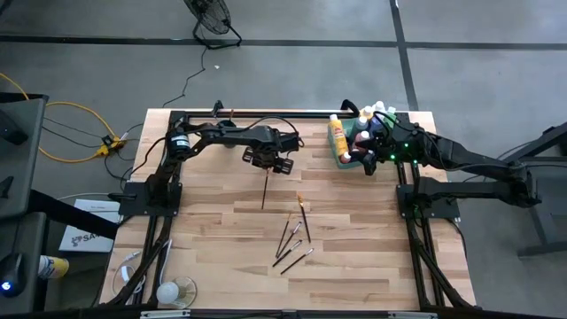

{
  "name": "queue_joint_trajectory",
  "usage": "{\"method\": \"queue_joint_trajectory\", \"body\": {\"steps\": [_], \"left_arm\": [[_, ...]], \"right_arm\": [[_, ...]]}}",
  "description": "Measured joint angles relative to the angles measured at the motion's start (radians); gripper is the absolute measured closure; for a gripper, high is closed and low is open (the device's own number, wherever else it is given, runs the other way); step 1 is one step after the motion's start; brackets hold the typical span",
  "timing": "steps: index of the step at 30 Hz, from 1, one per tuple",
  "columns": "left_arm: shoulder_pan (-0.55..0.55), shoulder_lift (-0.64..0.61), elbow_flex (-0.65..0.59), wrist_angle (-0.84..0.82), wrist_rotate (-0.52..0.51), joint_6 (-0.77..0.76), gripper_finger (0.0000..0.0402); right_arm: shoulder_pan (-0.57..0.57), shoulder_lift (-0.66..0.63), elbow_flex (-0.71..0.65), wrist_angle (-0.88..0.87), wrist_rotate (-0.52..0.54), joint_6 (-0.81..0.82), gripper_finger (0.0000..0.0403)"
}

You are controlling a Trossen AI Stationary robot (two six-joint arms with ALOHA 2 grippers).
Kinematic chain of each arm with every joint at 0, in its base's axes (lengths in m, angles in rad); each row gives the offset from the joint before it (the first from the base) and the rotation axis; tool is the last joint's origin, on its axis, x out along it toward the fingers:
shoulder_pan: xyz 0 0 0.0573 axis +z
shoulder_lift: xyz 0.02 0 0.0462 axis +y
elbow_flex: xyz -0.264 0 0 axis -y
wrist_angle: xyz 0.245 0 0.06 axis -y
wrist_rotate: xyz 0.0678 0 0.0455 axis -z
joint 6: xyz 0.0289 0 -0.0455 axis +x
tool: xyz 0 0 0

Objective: Pick & Place Paint Supplies
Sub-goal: Put the gold paintbrush into the blue cup

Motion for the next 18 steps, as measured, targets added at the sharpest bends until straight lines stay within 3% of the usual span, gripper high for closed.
{"method": "queue_joint_trajectory", "body": {"steps": [18], "left_arm": [[0.000, 0.003, -0.004, 0.016, 0.005, 0.025, 0.0342]], "right_arm": [[0.000, 0.000, 0.000, 0.000, 0.003, -0.009, 0.0160]]}}
